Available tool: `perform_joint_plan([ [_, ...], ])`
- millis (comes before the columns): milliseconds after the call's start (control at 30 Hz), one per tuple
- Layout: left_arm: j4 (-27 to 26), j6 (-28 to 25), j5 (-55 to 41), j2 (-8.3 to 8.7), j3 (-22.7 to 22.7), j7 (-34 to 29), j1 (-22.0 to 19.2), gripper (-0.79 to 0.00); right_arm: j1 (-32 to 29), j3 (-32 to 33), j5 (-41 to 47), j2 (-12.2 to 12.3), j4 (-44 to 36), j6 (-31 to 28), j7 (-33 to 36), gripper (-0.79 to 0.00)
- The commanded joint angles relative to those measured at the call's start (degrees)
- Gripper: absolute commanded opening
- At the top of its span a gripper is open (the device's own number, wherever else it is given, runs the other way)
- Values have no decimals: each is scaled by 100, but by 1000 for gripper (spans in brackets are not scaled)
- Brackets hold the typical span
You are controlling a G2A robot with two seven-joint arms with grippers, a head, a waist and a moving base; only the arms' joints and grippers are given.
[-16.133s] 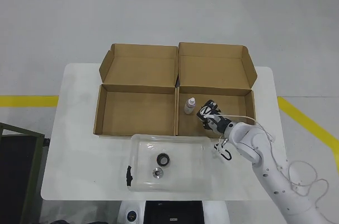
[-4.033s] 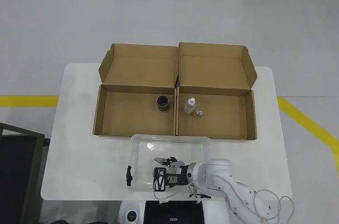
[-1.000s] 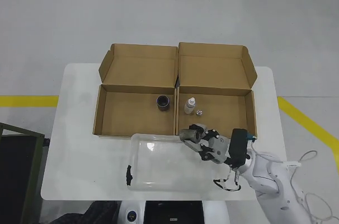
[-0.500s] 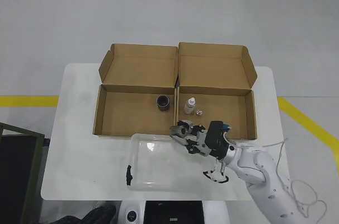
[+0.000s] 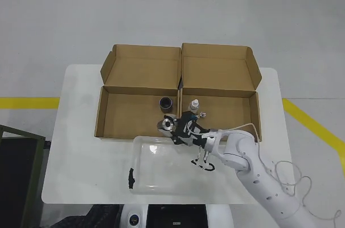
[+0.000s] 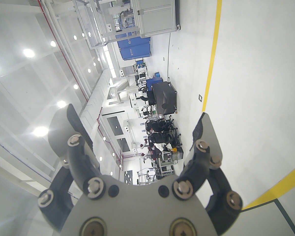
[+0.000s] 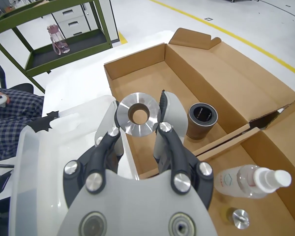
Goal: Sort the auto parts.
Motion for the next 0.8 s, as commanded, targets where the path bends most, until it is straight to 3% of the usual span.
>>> perform_joint_plan([
  [0, 0, 0, 0, 0, 0, 0, 0, 0, 201, -100, -1, -44, 161, 111, 82, -785],
  [267, 0, 0, 0, 0, 0, 0, 0, 0, 769, -554, -274, -212, 586, 428, 551, -785],
  [767, 0, 0, 0, 0, 0, 0, 0, 0, 1293, -1048, -568, -444, 1193, 613, 1106, -785],
])
